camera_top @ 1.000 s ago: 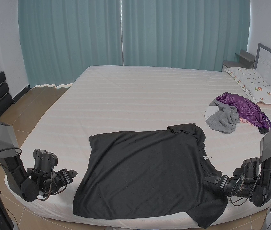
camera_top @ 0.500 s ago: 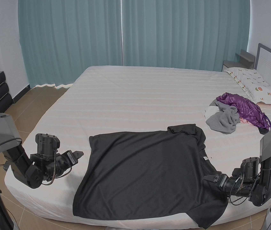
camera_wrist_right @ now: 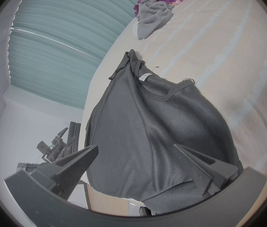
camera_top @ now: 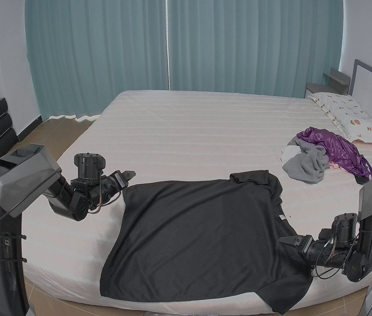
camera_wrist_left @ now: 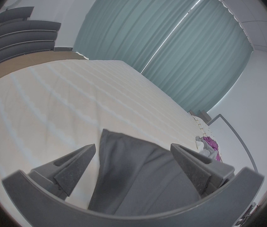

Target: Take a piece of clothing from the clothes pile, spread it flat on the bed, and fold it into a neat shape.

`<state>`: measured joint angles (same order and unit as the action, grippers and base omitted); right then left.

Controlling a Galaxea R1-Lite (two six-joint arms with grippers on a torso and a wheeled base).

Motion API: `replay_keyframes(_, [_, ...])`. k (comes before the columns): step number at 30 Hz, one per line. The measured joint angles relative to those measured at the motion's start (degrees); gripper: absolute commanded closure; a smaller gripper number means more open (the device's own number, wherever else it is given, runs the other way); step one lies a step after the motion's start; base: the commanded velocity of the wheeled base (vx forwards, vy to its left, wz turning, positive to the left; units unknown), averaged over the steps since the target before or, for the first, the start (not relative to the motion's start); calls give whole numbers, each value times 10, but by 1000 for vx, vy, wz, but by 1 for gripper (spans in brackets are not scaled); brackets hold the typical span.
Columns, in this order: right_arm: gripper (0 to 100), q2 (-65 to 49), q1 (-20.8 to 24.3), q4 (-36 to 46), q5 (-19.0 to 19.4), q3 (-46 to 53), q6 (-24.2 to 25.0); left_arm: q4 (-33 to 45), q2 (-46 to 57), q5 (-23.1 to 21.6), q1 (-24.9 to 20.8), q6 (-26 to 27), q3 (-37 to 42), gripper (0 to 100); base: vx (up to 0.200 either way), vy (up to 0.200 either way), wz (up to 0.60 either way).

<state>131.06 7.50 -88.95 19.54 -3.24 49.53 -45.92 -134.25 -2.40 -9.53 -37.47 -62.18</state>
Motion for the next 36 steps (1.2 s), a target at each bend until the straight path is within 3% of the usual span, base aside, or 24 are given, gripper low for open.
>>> replay_keyframes(8, [0,6,0,0,18,-3,5,103,-107,-9,3,1,-215,0,0,0,0])
replay_keyframes(13, [0,12,1,0,25,-3,5,141,-173,-10,5,1,-303,0,0,0,0])
replay_keyframes(23, [0,16,3,0,28,1,6,140,-226,20,16,2,-346,0,0,0,0])
replay_keyframes(32, [0,17,4,0,27,2,6,144,-236,17,17,1,-349,0,0,0,0])
replay_keyframes(33, [0,17,4,0,27,1,6,144,-236,16,17,1,-348,100,0,0,0])
replay_keyframes(36, [0,17,4,0,27,1,7,145,-237,14,16,1,-347,100,0,0,0])
